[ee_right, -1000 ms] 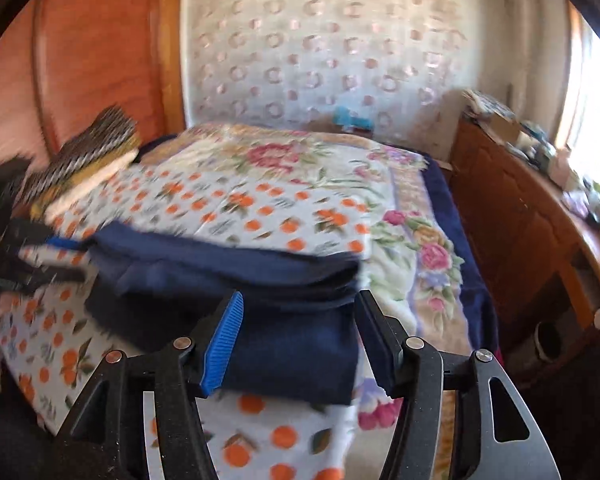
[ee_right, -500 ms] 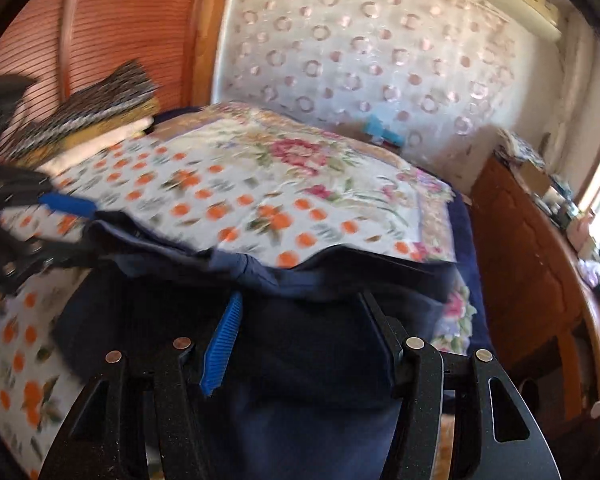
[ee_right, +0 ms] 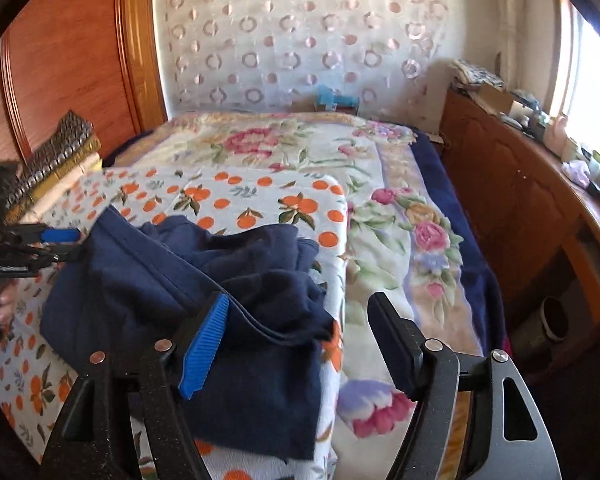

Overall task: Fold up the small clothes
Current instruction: 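Open the right tool and release the folded navy shirt, then grasp the folded navy shirt with the left tool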

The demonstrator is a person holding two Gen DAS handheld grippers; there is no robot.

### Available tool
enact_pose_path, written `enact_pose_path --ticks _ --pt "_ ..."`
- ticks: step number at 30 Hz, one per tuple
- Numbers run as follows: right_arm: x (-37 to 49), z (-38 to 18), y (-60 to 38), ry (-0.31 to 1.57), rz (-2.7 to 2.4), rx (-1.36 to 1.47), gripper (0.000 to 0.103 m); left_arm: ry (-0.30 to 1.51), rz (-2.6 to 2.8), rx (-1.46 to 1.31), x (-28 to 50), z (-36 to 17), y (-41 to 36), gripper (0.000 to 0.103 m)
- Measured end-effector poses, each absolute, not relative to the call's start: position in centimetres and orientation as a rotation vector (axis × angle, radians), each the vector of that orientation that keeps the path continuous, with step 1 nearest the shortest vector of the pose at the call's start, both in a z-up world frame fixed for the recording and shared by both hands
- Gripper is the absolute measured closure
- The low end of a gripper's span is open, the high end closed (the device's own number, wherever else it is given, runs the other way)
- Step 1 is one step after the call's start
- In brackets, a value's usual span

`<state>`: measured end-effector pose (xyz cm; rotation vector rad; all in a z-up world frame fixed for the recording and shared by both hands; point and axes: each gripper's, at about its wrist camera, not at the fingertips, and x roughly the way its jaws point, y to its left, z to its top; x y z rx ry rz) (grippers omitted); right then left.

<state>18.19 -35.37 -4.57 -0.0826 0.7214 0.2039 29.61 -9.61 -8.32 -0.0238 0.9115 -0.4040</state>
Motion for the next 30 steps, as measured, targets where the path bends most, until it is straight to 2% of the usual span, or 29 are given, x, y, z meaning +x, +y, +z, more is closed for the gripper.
enact_pose_path --ticks 9,11,13,17,20,21,23,25,27,30 --pt "17.7 -4.8 -33.8 0.707 0.297 -0.131 0.029 0.912 -0.395 0.001 29.4 -8.8 -9.6 0.045" --pt "19.5 -5.2 -33.5 0.734 0.323 -0.143 0.044 0.914 -0.389 -0.003 29.3 -8.9 -9.4 0.045" --pt "21.3 -5.5 -33.3 0.768 0.35 -0.143 0.085 0.917 -0.38 -0.004 29.2 -9.0 -9.2 0.045" --pt "23.7 -4.5 -33.1 0.729 0.354 -0.15 0.089 0.908 -0.373 -0.012 28.8 -8.7 -9.1 0.045" --pt "24.6 -4.6 -32.6 0.716 0.336 -0.143 0.089 0.888 -0.399 -0.044 28.2 -8.3 -9.0 0.045" --pt "24.6 -5.1 -32.5 0.724 0.309 -0.154 0.085 0.881 -0.407 -0.053 28.1 -8.1 -9.1 0.045" --pt "24.2 -6.3 -32.7 0.752 0.277 -0.163 0.072 0.872 -0.425 -0.066 28.2 -7.9 -9.5 0.045" --pt "23.6 -6.2 -33.4 0.755 0.251 -0.116 0.048 0.879 -0.431 -0.061 28.7 -7.9 -10.2 0.045" --pt "22.3 -5.8 -34.2 0.731 0.233 -0.081 0.035 0.877 -0.439 -0.051 29.7 -7.6 -11.0 0.045" --pt "19.9 -5.5 -35.4 0.703 0.195 -0.049 0.03 0.862 -0.447 -0.05 31.1 -7.0 -11.8 0.045"
